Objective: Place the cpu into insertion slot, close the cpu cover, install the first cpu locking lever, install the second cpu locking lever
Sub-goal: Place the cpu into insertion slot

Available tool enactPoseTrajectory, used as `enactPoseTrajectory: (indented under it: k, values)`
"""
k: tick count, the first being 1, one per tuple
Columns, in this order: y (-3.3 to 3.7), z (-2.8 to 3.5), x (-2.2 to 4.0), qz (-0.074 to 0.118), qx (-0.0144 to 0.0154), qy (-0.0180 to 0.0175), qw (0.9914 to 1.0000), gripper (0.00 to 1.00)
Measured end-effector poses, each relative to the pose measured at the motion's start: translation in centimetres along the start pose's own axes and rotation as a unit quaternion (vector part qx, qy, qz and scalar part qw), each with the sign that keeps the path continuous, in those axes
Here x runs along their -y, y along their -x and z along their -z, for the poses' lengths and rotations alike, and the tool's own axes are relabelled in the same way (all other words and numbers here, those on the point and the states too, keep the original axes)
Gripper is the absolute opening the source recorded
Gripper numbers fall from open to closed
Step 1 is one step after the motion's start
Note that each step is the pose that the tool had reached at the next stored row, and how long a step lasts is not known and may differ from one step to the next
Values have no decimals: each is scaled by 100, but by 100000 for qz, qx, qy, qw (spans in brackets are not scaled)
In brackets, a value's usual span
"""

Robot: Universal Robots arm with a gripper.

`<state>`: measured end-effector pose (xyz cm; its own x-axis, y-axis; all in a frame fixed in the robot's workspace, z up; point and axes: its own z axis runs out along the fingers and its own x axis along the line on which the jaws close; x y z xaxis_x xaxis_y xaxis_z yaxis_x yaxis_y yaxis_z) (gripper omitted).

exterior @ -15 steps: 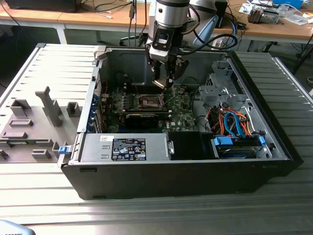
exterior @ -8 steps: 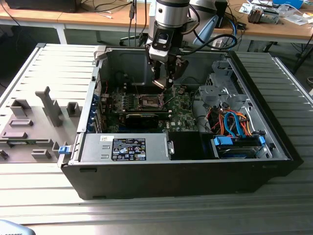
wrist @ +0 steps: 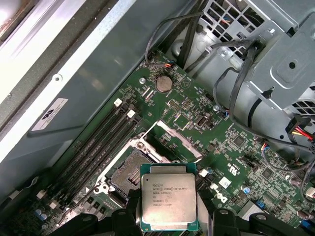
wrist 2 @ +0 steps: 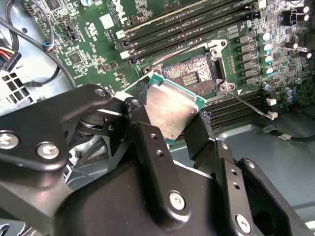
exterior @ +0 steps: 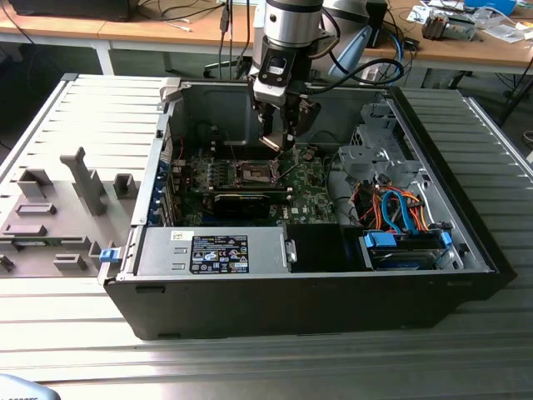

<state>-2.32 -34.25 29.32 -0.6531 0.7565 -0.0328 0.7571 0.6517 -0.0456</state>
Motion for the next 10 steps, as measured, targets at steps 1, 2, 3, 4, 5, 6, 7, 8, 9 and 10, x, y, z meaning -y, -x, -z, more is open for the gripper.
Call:
enactPoseTrajectory:
  k: [1,2,3,4,5,6,7,8,9,10]
  values:
    - [0,0,0,-31,0,-4,100000,55]
    - [0,-1,0,-74,-4,-1,100000,55]
    - [0,-1,0,-101,-6,-3,100000,55]
    - [0,-1,0,-158,-7,-5,100000,55]
    - [0,-1,0,-199,-9,-7,100000,55]
    - [0,-2,0,-241,-11,-9,100000,55]
    - [0,-2,0,-265,-12,-8,100000,55]
    - [0,-2,0,-302,-12,-10,100000,55]
    - [0,-2,0,-331,-14,-10,99999,55]
    - [0,-2,0,-361,-15,-12,99999,55]
